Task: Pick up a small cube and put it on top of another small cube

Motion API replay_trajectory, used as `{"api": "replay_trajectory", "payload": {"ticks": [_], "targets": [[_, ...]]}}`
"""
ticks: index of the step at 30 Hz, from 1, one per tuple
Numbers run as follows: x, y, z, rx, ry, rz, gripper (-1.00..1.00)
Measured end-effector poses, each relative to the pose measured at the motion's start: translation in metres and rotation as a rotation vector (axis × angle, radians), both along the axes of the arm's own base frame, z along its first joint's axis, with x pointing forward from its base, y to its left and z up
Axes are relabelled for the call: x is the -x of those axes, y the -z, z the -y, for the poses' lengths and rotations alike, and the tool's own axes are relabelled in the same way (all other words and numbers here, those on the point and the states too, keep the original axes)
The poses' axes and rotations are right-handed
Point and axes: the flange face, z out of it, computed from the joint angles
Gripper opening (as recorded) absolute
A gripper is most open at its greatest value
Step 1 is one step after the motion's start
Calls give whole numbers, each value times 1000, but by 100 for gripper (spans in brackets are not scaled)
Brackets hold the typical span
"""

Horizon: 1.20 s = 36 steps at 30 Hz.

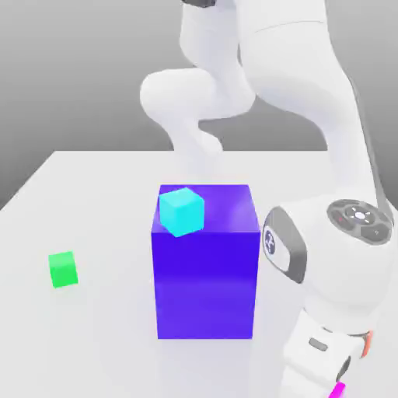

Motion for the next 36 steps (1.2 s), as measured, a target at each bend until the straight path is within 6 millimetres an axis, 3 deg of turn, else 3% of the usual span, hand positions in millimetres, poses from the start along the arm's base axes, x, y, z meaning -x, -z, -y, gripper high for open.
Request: {"api": "replay_trajectory", "payload": {"ticks": [2,6,7,12,17,22,27,31,36], "targets": [[0,2,0,0,-1,0,-100],[0,-46,0,0,1,0,-100],[0,-55,11,2,38,1,-100],[1,-73,106,21,392,9,-100],[23,-86,202,35,772,17,-100],[62,-97,285,42,1152,22,-100],[121,-104,366,42,1561,23,-100],[172,-108,408,38,1866,21,-100],[232,-110,437,23,2216,15,-100]]}}
